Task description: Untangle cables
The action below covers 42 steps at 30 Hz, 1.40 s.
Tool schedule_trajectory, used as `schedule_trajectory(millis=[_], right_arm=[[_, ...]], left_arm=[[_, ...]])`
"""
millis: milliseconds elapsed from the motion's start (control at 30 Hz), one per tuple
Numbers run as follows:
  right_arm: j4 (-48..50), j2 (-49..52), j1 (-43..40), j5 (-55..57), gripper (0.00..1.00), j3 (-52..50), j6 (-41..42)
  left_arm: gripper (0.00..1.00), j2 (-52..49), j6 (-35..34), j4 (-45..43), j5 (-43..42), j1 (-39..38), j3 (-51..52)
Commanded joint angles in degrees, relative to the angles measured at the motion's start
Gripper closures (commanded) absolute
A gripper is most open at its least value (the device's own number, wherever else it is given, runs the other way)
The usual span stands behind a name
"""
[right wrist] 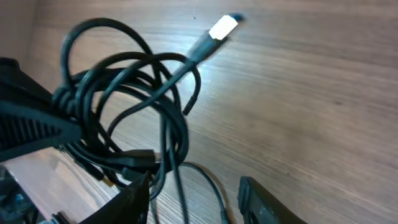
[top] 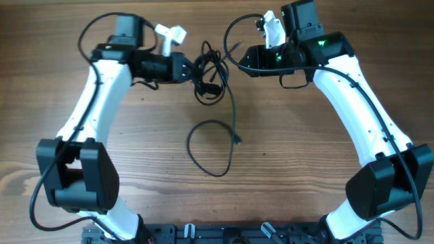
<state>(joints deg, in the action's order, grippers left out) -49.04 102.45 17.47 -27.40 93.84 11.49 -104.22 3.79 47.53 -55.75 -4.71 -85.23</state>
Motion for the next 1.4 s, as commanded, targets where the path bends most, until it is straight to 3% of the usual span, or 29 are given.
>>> schedule_trajectory(millis=[0,167,333,467,600,767,833,1100,1367], right_arm=[[2.23,1.22,0.28,-4.94,0.49,0.15,0.39],[5.25,1.22,0.28,-8.81,0.49,0.15,2.05],[4.57,1.22,0.76,-11.32,0.50,0.15,2.05],[3.54,1.22,1.79,-11.32,0.51,0.15,2.23],[3.28,1.22,3.39,-11.30,0.51,0.15,2.23],[3.39,1.22,5.53,-9.97,0.50,0.15,5.03],[3.39,1.22,5.99,-8.26,0.50,0.15,7.04],[5.77,1.22,6.64,-2.51,0.51,0.15,17.18],[7.85,1.22,7.08,2.21,0.54,0.15,21.33]], left_arm=[[0.96,0.72,6.51,1.05,-9.90,2.05,-0.39],[0.96,0.72,6.05,1.20,-10.47,1.88,-0.39],[0.96,0.72,-7.02,-4.13,-10.16,2.23,-0.39],[0.96,0.72,-33.46,-11.43,-2.75,2.64,-0.39],[0.96,0.72,-59.91,-13.29,8.26,2.64,-0.39],[0.96,0.72,-89.94,-13.11,7.74,2.51,-0.39],[0.96,0.72,-95.82,-13.05,6.21,2.25,-0.39],[0.96,0.72,-106.14,-13.07,5.68,-0.07,-0.39],[0.96,0.72,-107.82,-13.05,5.66,-1.09,-0.39]])
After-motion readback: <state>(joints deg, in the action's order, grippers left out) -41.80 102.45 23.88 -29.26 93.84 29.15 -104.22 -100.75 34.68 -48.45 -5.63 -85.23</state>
